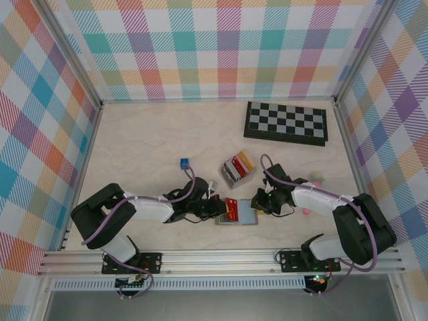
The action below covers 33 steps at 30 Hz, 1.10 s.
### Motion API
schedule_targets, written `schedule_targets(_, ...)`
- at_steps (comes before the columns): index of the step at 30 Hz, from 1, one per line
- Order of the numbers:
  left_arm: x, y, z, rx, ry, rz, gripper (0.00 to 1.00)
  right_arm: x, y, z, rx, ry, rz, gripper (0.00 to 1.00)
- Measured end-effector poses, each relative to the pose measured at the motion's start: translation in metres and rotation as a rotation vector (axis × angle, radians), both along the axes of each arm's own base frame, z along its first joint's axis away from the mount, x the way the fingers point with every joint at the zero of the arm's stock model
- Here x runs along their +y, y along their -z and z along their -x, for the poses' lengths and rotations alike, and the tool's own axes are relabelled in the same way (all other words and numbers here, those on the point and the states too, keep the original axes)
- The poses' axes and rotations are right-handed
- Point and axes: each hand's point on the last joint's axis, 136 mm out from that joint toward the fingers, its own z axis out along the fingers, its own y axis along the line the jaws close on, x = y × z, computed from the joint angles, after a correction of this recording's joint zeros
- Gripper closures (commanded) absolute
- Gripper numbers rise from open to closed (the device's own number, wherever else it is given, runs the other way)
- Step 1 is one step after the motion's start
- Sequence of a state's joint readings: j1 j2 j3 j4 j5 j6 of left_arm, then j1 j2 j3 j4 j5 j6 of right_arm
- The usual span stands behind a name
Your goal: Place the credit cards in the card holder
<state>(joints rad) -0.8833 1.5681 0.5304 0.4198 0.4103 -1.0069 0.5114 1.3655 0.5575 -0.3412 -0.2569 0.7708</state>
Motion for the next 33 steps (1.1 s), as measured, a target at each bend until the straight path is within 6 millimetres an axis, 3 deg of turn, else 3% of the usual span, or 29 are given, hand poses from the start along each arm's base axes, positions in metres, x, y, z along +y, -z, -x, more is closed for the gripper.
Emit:
schedule_targets(9, 0.005, -0.025, -0.001, -0.074, -0.031, 0.045, 1.0, -0.001, 0.0, 0.0, -0.001, 0.001, 0.003, 0.8)
schedule_targets(20, 0.0, 0.001, 0.0, -0.015, -0.031, 0.017, 1.0, -0.001, 0.001, 0.0, 0.001, 0.001, 0.004, 0.8)
schedule_targets(33, -0.005, -0.005, -0.002, -0.018, -0.043, 0.05, 1.0, -0.001, 0.002, 0.0, 0.01, 0.001, 0.009, 0.8)
